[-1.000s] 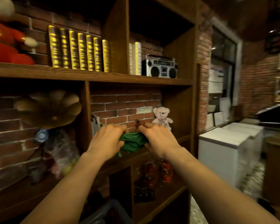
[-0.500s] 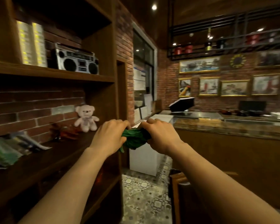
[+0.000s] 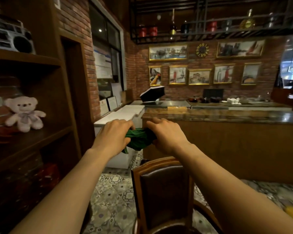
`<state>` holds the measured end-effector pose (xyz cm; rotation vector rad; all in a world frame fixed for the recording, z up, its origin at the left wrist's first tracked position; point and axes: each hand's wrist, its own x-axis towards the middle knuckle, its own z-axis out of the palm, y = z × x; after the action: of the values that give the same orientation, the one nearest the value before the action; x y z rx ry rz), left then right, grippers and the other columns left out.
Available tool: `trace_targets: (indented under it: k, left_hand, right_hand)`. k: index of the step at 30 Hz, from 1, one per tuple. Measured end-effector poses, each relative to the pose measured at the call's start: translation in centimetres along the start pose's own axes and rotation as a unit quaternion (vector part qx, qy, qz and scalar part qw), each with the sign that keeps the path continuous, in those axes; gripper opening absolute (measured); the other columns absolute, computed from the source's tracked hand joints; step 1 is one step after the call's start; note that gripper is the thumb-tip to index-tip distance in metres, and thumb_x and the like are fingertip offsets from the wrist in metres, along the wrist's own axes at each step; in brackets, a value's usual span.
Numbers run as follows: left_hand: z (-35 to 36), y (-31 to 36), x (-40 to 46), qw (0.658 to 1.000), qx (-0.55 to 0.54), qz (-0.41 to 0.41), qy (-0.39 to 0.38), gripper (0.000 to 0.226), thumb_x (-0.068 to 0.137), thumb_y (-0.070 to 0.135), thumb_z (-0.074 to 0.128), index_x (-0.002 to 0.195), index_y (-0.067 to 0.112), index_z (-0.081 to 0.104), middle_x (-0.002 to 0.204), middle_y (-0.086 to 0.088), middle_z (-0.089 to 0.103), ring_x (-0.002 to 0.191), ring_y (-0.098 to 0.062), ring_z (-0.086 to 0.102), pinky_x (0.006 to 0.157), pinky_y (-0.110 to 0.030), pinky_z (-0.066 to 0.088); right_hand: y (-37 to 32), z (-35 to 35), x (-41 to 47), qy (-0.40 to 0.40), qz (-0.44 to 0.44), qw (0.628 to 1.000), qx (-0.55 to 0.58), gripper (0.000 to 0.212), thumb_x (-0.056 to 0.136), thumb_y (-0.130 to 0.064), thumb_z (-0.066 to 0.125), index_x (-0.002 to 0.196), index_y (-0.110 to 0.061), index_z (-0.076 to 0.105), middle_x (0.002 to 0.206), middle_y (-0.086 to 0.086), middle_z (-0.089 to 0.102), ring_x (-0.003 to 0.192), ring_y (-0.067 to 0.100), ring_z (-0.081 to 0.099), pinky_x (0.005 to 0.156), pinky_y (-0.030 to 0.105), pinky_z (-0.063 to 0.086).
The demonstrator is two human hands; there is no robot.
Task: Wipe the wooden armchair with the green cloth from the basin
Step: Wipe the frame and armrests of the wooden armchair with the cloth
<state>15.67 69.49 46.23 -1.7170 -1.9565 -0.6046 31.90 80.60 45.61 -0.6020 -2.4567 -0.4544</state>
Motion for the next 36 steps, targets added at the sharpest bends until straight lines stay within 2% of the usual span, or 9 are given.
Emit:
trace_targets:
  k: [5, 9, 14, 17, 20, 24, 27, 32, 36]
  left_hand:
    - [5.8, -0.4, -0.1, 0.999, -0.017, -0.011, -0.033, 0.032, 0.077, 0.017, 0.078, 0.101, 0.032, 0.064, 0.099, 0.002, 0.07, 0.09, -0.026, 0.065, 0.073, -0.042, 0.055]
    - [12.6, -2.6, -1.1, 0.994, -0.051, -0.032, -0.091, 0.032, 0.076, 0.017, 0.077, 0.099, 0.032, 0.063, 0.097, 0.003, 0.069, 0.09, -0.026, 0.063, 0.073, -0.042, 0.054]
    - [23.6, -5.9, -3.7, 0.98, -0.092, -0.037, -0.174, 0.037, 0.077, 0.016, 0.078, 0.11, 0.028, 0.065, 0.109, 0.001, 0.069, 0.099, -0.027, 0.064, 0.081, -0.042, 0.053]
    - [29.9, -8.1, -6.1, 0.964, -0.118, -0.048, -0.233, 0.036, 0.078, 0.016, 0.077, 0.108, 0.029, 0.063, 0.106, 0.001, 0.067, 0.098, -0.026, 0.063, 0.081, -0.043, 0.053]
    - [35.9, -10.0, -9.1, 0.949, -0.135, -0.062, -0.277, 0.036, 0.077, 0.016, 0.078, 0.105, 0.029, 0.061, 0.102, 0.001, 0.066, 0.094, -0.026, 0.062, 0.076, -0.042, 0.053]
    - [43.3, -11.5, -13.8, 0.928, -0.155, -0.07, -0.331, 0.038, 0.076, 0.016, 0.078, 0.107, 0.028, 0.06, 0.101, 0.001, 0.066, 0.093, -0.026, 0.063, 0.073, -0.04, 0.053]
    - [47.7, -11.8, -17.7, 0.909, -0.171, -0.083, -0.37, 0.039, 0.076, 0.017, 0.078, 0.108, 0.029, 0.059, 0.102, 0.002, 0.066, 0.095, -0.025, 0.062, 0.071, -0.036, 0.05]
    - [52.6, -11.5, -23.8, 0.885, -0.194, -0.106, -0.41, 0.04, 0.077, 0.02, 0.077, 0.109, 0.032, 0.056, 0.104, 0.005, 0.067, 0.096, -0.021, 0.063, 0.071, -0.036, 0.051]
    - [54.8, -11.6, -26.3, 0.874, -0.209, -0.105, -0.426, 0.041, 0.084, 0.023, 0.071, 0.121, 0.031, 0.056, 0.112, 0.006, 0.066, 0.103, -0.02, 0.062, 0.082, -0.04, 0.054]
  right_hand:
    - [1.5, 5.3, -1.3, -0.046, 0.015, 0.998, 0.027, 0.048, 0.081, -0.021, 0.075, 0.123, -0.025, 0.054, 0.11, 0.004, 0.061, 0.099, 0.03, 0.058, 0.065, 0.034, 0.036]
    - [1.6, 12.5, -2.3, -0.116, 0.041, 0.99, 0.065, 0.046, 0.081, -0.021, 0.074, 0.122, -0.023, 0.054, 0.109, 0.006, 0.06, 0.098, 0.032, 0.058, 0.064, 0.036, 0.035]
    - [1.1, 23.4, -4.5, -0.192, 0.07, 0.976, 0.077, 0.05, 0.084, -0.019, 0.071, 0.13, -0.025, 0.053, 0.125, 0.007, 0.06, 0.109, 0.035, 0.058, 0.07, 0.04, 0.042]
    - [0.0, 29.9, -6.5, -0.248, 0.087, 0.96, 0.1, 0.05, 0.084, -0.022, 0.071, 0.13, -0.027, 0.052, 0.126, 0.005, 0.058, 0.112, 0.033, 0.056, 0.079, 0.043, 0.048]
    - [-1.4, 36.0, -8.9, -0.297, 0.1, 0.942, 0.119, 0.052, 0.081, -0.025, 0.074, 0.128, -0.028, 0.051, 0.118, 0.003, 0.058, 0.108, 0.03, 0.056, 0.079, 0.042, 0.048]
    - [-3.4, 43.2, -12.8, -0.369, 0.122, 0.909, 0.153, 0.061, 0.077, -0.027, 0.079, 0.13, -0.029, 0.05, 0.119, 0.002, 0.057, 0.11, 0.029, 0.055, 0.081, 0.043, 0.049]
    - [-4.9, 47.2, -16.1, -0.41, 0.137, 0.887, 0.163, 0.057, 0.082, -0.021, 0.073, 0.133, -0.029, 0.048, 0.121, 0.002, 0.056, 0.112, 0.031, 0.054, 0.081, 0.043, 0.05]
    - [-6.8, 51.2, -21.0, -0.459, 0.16, 0.85, 0.205, 0.064, 0.087, -0.018, 0.066, 0.143, -0.03, 0.039, 0.135, 0.003, 0.052, 0.118, 0.03, 0.049, 0.084, 0.045, 0.051]
    - [-7.9, 53.2, -22.9, -0.471, 0.154, 0.836, 0.237, 0.066, 0.091, -0.016, 0.062, 0.147, -0.032, 0.032, 0.134, 0.005, 0.048, 0.117, 0.03, 0.044, 0.082, 0.044, 0.049]
